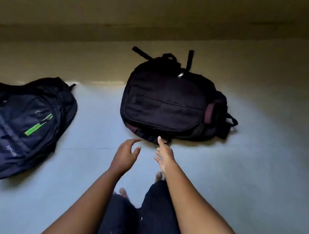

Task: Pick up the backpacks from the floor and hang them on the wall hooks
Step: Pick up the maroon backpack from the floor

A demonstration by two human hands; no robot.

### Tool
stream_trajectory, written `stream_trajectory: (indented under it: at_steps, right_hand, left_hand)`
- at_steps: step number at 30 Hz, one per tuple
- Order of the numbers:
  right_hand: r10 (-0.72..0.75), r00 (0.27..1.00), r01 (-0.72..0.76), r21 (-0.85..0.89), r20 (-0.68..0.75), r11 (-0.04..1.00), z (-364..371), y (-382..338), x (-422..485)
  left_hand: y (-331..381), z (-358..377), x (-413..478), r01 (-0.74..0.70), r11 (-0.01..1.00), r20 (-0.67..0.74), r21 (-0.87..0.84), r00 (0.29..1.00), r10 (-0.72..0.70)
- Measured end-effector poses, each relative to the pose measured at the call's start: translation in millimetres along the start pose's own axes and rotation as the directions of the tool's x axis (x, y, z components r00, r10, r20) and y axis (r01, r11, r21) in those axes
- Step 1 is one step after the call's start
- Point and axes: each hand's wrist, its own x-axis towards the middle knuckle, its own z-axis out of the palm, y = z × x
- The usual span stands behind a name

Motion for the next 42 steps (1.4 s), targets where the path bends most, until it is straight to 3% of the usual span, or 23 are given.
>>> stream_trajectory:
  at_steps: [6,9,14,18,22,27,31,33,36,39,42]
  right_hand:
    - [0.126,0.986,-0.091,0.282,-0.108,0.955,52,-23,134]
    - [0.080,0.976,0.004,0.381,-0.204,0.925,71,-25,147]
    - [0.024,0.970,0.069,0.367,-0.243,0.928,89,-27,134]
    - [0.033,0.976,0.029,0.278,-0.216,0.960,124,-9,98]
    - [0.097,0.988,-0.084,0.104,-0.119,0.991,175,35,58]
    - [0.131,0.989,-0.135,-0.064,-0.065,0.989,250,107,49]
    - [0.138,0.986,-0.145,-0.074,-0.093,0.987,303,162,64]
    - [0.132,0.978,-0.139,-0.033,-0.160,0.990,319,175,79]
    - [0.105,0.966,-0.099,0.036,-0.237,0.994,329,184,100]
    - [0.037,0.968,-0.035,0.012,-0.247,0.999,328,193,106]
    - [0.025,0.972,-0.025,0.004,-0.236,1.000,324,197,105]
  left_hand:
    - [-53,42,90,-0.071,0.997,-0.061,-0.016,0.996,0.070]
    - [-65,42,107,-0.119,0.992,-0.083,-0.036,0.990,0.115]
    - [-70,3,100,-0.133,0.984,-0.140,-0.116,0.983,0.117]
    - [-94,-46,62,-0.045,0.986,-0.222,-0.162,0.975,0.008]
    - [-151,-90,30,0.052,0.995,-0.303,-0.086,0.950,-0.076]
    - [-259,-134,42,0.258,0.964,-0.472,0.061,0.858,-0.200]
    - [-357,-167,85,0.367,0.886,-0.367,0.284,0.895,-0.253]
    - [-390,-176,110,0.314,0.878,-0.255,0.361,0.939,-0.231]
    - [-424,-187,133,0.222,0.919,-0.107,0.325,0.974,-0.197]
    - [-453,-183,126,0.124,0.874,-0.086,0.471,0.992,-0.094]
    - [-470,-168,118,0.181,0.785,-0.183,0.592,0.979,-0.088]
